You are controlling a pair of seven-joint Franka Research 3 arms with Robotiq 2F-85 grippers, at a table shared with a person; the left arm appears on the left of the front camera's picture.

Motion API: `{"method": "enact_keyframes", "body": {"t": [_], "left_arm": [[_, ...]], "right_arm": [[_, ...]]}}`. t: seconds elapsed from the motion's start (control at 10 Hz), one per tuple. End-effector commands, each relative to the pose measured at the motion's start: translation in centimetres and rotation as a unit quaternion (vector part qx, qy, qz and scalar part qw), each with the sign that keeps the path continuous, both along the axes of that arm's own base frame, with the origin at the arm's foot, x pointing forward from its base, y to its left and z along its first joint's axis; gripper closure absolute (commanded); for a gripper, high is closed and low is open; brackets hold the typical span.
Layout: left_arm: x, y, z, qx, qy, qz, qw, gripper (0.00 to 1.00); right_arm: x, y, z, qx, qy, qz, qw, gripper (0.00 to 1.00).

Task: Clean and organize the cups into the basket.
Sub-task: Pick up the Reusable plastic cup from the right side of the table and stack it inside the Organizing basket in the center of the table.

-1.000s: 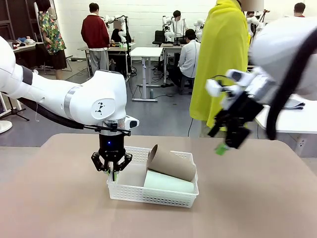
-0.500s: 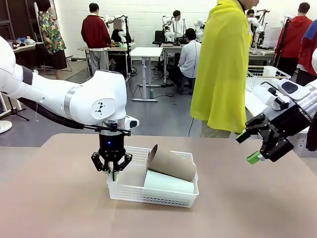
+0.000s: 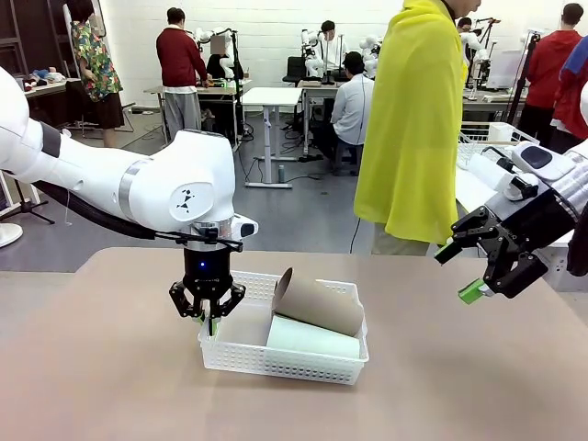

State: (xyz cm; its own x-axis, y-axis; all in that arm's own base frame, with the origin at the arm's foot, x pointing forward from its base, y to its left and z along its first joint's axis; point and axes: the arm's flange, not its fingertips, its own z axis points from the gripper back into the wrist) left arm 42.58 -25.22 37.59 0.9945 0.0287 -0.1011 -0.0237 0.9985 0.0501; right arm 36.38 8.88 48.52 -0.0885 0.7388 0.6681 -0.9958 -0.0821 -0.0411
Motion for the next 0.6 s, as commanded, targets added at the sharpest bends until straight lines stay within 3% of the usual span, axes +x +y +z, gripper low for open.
{"method": "enact_keyframes", "body": {"t": [0.0, 0.2, 0.5], "left_arm": [[0.1, 0.1, 0.3, 0.001, -0.005, 0.001, 1.0, 1.0], [0.1, 0.1, 0.3, 0.001, -0.005, 0.001, 1.0, 1.0], [0.1, 0.1, 0.3, 0.001, -0.005, 0.001, 1.0, 1.0]], "right_arm": [[0.0, -3.5, 0.8, 0.058, 0.007, -0.012, 0.998, 0.0], [-0.9, -11.5, 1.8, 0.15, -0.009, -0.055, 0.987, 0.0], [-0.2, -19.8, 0.0, 0.256, -0.022, -0.062, 0.965, 0.0]]}}
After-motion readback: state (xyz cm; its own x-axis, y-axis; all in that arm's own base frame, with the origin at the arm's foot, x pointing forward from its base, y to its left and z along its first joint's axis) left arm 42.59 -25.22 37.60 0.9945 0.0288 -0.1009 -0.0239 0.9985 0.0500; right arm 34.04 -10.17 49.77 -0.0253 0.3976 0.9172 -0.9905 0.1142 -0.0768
